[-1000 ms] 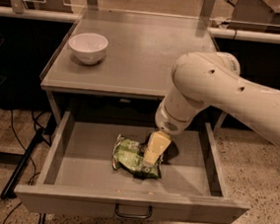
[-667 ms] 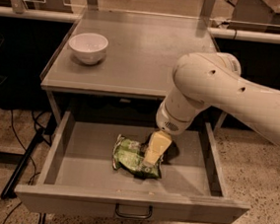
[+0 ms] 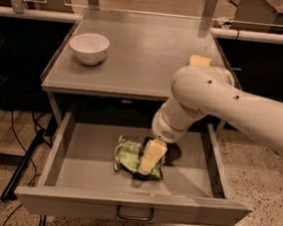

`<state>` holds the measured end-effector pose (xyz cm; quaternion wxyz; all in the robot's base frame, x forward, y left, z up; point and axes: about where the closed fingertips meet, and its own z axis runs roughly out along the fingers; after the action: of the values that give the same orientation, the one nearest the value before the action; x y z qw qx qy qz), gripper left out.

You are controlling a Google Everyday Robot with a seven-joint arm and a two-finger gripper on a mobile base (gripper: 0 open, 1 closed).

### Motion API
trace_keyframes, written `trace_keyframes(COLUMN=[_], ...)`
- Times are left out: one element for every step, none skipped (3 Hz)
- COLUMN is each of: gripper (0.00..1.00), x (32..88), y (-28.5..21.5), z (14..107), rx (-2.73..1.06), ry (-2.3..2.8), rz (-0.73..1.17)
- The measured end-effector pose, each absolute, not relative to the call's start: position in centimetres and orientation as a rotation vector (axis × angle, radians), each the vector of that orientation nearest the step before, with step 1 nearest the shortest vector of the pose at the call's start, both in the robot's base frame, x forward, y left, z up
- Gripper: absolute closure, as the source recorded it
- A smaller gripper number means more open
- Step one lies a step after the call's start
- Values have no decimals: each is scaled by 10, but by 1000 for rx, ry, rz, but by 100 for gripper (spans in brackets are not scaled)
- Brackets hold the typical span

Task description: Pick green jalapeno chip bag from top drawer and place on counter

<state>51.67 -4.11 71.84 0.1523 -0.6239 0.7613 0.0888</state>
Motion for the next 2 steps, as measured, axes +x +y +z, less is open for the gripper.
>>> trace_keyframes(gripper=[0,0], x=[527,525], y=[-22,-22], z=[696,691], rx=[-1826,-1823], ry=[2161,2156], rz=[290,304])
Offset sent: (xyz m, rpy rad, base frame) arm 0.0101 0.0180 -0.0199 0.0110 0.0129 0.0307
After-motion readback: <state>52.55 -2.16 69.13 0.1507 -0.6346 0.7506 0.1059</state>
